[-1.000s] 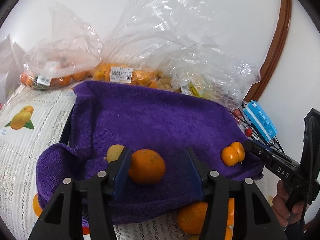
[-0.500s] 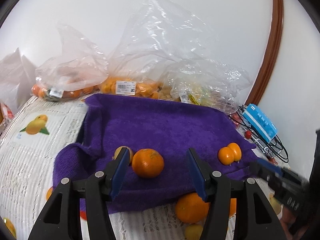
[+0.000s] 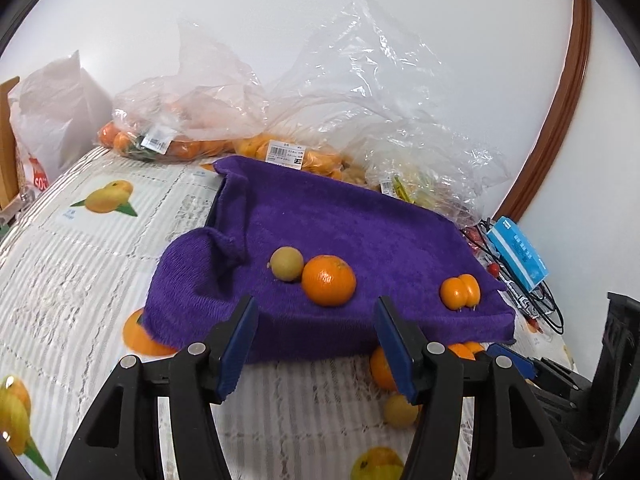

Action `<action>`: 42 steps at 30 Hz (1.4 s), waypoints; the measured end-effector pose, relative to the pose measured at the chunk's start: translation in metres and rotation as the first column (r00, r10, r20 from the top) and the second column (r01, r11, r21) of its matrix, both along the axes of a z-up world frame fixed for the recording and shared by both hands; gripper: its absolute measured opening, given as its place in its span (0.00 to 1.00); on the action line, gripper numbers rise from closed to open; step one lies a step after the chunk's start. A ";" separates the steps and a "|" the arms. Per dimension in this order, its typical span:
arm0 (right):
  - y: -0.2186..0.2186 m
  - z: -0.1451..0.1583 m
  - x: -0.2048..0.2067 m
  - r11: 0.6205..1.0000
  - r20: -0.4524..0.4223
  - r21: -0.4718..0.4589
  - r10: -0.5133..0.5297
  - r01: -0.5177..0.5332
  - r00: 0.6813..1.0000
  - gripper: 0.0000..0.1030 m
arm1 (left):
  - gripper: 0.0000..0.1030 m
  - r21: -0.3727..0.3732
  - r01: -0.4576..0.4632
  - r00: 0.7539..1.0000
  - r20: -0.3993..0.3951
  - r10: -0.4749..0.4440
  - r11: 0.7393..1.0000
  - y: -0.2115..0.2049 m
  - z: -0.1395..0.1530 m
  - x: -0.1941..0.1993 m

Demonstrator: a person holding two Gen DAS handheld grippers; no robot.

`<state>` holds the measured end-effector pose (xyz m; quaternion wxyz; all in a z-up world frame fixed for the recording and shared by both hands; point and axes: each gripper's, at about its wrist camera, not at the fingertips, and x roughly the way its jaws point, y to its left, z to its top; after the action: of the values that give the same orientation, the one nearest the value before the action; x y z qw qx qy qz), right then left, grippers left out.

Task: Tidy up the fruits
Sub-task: 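Close the right tool on an orange in front of the towel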

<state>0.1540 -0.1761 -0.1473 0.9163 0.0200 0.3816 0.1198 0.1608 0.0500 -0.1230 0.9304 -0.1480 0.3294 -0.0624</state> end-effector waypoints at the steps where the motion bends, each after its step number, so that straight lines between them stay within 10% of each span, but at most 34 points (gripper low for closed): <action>1: -0.001 -0.001 0.000 1.000 -0.006 0.001 -0.004 0.004 1.000 0.33 | 0.56 -0.002 0.000 1.000 -0.001 0.000 1.000 0.000 0.000 -0.001; 34: -0.009 0.000 0.001 0.997 -0.009 -0.014 -0.082 0.082 0.997 0.20 | 0.58 0.014 0.082 0.995 -0.061 -0.081 0.997 -0.014 -0.007 -0.006; 42: -0.012 -0.004 0.004 0.996 -0.028 -0.037 -0.082 0.081 0.996 0.29 | 0.58 0.009 0.123 0.990 -0.075 -0.122 0.992 -0.021 -0.010 -0.006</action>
<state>0.1584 -0.1876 -0.1510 0.9148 0.0209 0.3963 0.0749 0.1553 0.0286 -0.1333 0.9129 -0.1233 0.3727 -0.1118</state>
